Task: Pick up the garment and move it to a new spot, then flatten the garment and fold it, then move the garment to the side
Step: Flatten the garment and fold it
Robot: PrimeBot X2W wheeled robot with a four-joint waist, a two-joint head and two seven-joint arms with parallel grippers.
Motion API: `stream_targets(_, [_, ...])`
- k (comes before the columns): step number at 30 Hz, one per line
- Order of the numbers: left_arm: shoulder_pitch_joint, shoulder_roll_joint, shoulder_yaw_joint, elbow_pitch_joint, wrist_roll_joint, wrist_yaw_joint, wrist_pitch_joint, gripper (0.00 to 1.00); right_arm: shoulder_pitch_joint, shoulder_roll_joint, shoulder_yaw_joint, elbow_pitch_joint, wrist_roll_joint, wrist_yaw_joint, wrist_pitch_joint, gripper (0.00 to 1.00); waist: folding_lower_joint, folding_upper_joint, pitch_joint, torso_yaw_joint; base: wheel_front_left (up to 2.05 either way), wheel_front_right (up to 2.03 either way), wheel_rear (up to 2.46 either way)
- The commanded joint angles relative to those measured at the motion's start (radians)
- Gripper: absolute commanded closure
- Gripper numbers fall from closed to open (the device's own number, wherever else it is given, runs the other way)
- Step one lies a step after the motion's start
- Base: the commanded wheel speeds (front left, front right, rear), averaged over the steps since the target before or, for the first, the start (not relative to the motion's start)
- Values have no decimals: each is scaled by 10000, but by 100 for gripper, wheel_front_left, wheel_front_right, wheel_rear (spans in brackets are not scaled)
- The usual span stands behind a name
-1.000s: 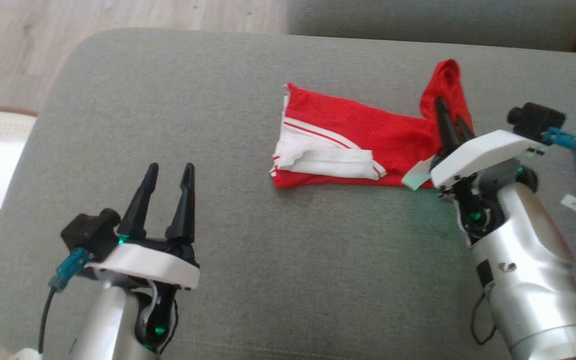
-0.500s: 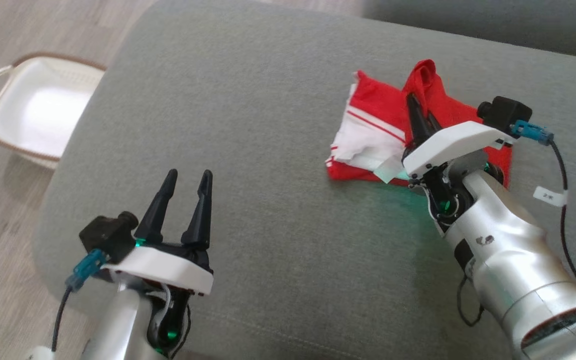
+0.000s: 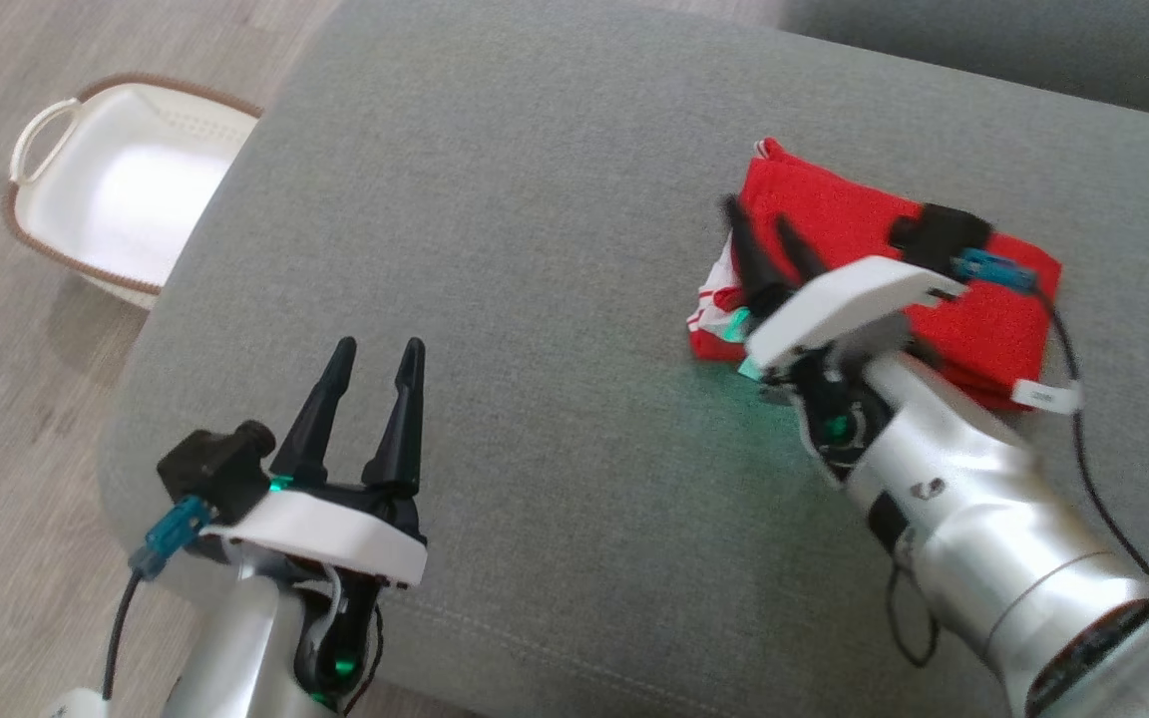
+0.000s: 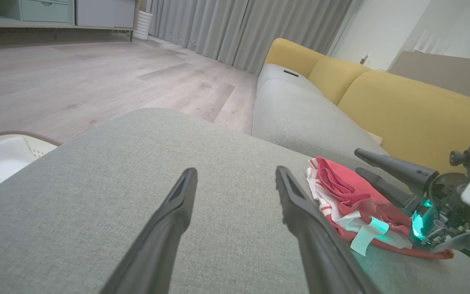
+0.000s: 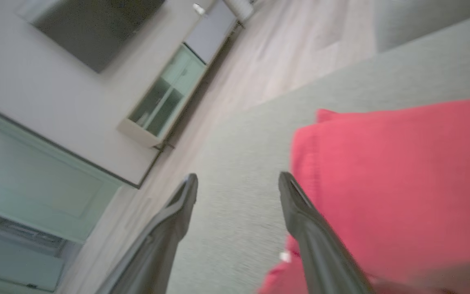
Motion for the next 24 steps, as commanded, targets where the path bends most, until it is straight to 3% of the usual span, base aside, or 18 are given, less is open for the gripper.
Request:
stream_targets(1, [-357, 33, 323, -263, 8, -61, -51, 0, -107, 223, 433, -659, 379, -9, -8, 0, 0, 0, -78, -133, 0, 0, 0])
stream_targets(6, [-300, 33, 557, -364, 105, -61, -51, 0, -311, 223, 1449, -1171, 1192, -9, -222, 0, 0, 0, -265, -690, 0, 0, 0])
stream_targets(12, [-250, 32, 926, -703, 259, -61, -51, 0, -977, 223, 2125, -573, 386, -9, -494, 0, 0, 0, -453, -1742, 0, 0, 0])
stream_targets(18, [-392, 32, 1212, -1276, 358, -61, -51, 0, -1333, 51, 509, -170, -2283, -9, -508, 0, 0, 0, -452, -2727, 0, 0, 0])
stream_targets(22, [-476, 32, 1277, -1651, 414, -61, -51, 0, -712, -552, -1128, -1004, -4540, -9, -509, 0, 0, 0, -435, -3232, 0, 0, 0])
stream_targets(24, [-485, 32, 1296, -1717, 431, -61, -51, 0, -440, -670, -1590, -1307, -5089, -9, -509, 0, 0, 0, -438, -3345, 0, 0, 0])
